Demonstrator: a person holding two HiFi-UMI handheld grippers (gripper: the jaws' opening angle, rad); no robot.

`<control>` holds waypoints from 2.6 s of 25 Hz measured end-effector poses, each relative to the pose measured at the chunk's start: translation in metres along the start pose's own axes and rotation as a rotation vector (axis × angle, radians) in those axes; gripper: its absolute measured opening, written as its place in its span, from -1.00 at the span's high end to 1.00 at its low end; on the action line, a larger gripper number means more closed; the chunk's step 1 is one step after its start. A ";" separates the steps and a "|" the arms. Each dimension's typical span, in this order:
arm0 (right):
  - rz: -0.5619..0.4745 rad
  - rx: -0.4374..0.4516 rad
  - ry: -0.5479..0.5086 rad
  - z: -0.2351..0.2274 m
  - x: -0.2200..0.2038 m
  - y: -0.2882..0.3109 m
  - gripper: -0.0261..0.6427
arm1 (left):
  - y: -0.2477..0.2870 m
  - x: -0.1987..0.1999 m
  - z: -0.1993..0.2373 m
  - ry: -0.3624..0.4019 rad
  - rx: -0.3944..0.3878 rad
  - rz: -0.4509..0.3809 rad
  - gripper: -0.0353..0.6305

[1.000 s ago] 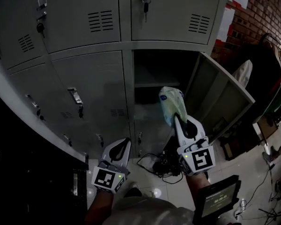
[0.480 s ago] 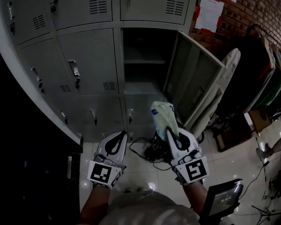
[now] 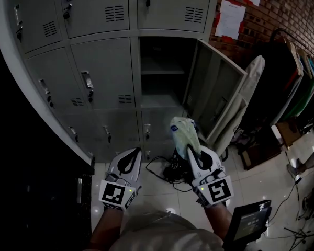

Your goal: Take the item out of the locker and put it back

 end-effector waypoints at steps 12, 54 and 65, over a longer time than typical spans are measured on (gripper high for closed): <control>-0.007 -0.039 -0.024 0.003 0.006 0.021 0.91 | 0.006 0.000 0.024 -0.016 -0.014 -0.017 0.88; -0.011 -0.113 -0.112 -0.175 -0.009 0.339 0.91 | 0.213 -0.010 0.179 0.001 -0.064 -0.005 0.88; 0.120 -0.076 -0.110 -0.192 -0.039 0.388 0.78 | 0.231 -0.009 0.208 -0.001 -0.021 -0.011 0.88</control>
Point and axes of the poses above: the fingertips, and each gripper's own axes: y forward along the fingers, z to its left, x out of its top, the point moved 10 cm from there along -y, backward along the fingers, and after that the axes turned 5 degrees about z, right-handed, at the moved point
